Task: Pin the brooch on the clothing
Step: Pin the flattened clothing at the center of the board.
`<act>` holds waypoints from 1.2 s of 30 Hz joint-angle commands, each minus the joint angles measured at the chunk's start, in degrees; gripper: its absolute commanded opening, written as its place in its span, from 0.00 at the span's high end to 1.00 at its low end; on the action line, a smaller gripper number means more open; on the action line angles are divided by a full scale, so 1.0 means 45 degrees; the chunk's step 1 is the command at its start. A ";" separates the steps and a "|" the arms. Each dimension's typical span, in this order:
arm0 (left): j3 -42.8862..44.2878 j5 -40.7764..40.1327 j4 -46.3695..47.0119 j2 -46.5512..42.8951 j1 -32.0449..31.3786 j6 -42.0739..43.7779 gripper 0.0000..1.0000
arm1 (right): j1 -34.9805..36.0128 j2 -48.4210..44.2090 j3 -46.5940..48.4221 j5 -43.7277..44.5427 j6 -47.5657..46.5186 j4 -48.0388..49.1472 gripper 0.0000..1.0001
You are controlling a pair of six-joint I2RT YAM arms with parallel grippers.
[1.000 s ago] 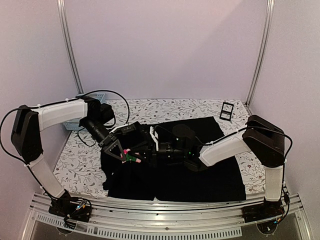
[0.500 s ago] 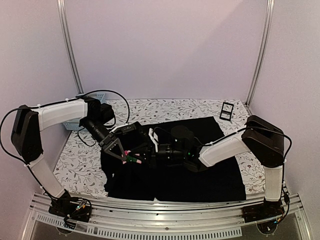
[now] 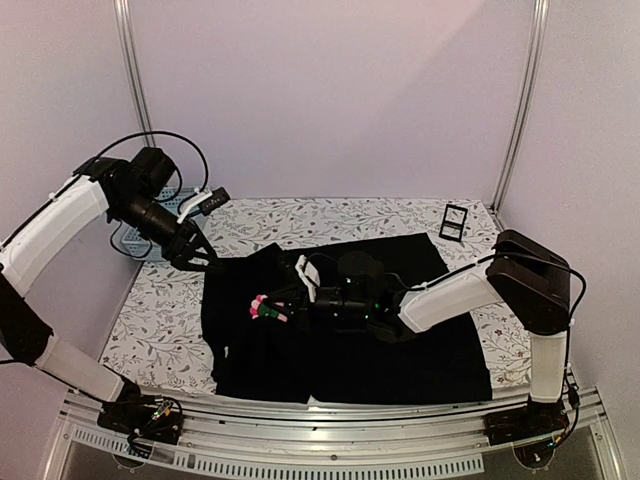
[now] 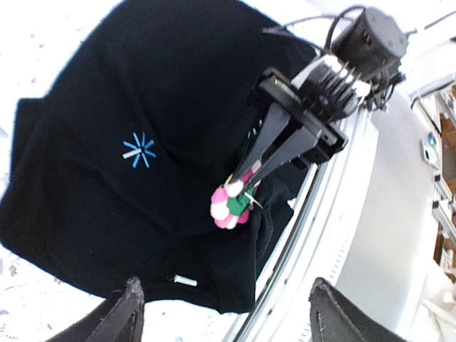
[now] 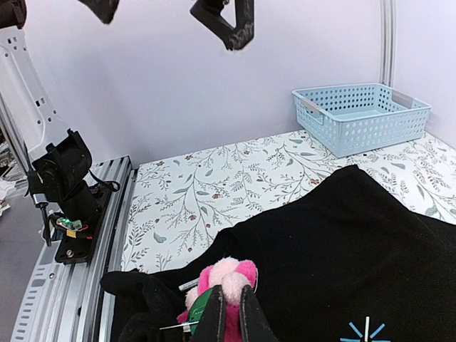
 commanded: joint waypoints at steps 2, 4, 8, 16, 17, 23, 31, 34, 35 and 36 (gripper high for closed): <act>-0.2044 0.1613 0.4790 -0.1760 -0.0012 -0.3483 0.13 | -0.0039 -0.1168 0.0186 0.1012 -0.1081 -0.0291 1.00; -0.3478 0.1962 0.6730 -0.1855 -0.0522 -0.4724 0.04 | -0.0030 -0.1341 0.0177 0.1289 -0.1363 -0.0270 1.00; -0.5518 0.2069 0.9641 -0.2015 -0.1104 -0.5218 0.00 | -0.0039 -0.1560 0.0423 0.1287 -0.2235 -0.0746 1.00; -0.7790 0.2353 1.2406 -0.2458 -0.1605 -0.5541 0.00 | -0.0029 -0.1530 0.0870 0.0895 -0.2671 -0.1231 1.00; -0.8216 0.2420 1.2637 -0.2463 -0.1647 -0.5540 0.00 | -0.0036 -0.1530 0.0896 0.0855 -0.2663 -0.1200 1.00; -0.9563 0.2654 1.4591 -0.2344 -0.1758 -0.6338 0.00 | -0.0060 -0.1510 0.1183 0.0691 -0.2582 -0.1242 1.00; -1.0667 0.2634 1.8512 -0.2026 -0.1929 -0.8661 0.22 | -0.0122 -0.1131 0.1554 0.0214 -0.2343 -0.1021 1.00; -1.0911 0.2616 1.8671 -0.2080 -0.1948 -0.8776 0.40 | -0.0149 -0.1138 0.1553 0.0113 -0.2254 -0.0928 1.00; -1.0980 0.2638 1.8847 -0.2114 -0.1951 -0.8898 0.45 | -0.0146 -0.1139 0.1567 0.0084 -0.2251 -0.0935 1.00; -1.1030 0.2668 1.9086 -0.2145 -0.1949 -0.9021 0.49 | -0.0163 -0.1154 0.1554 0.0068 -0.2250 -0.0938 1.00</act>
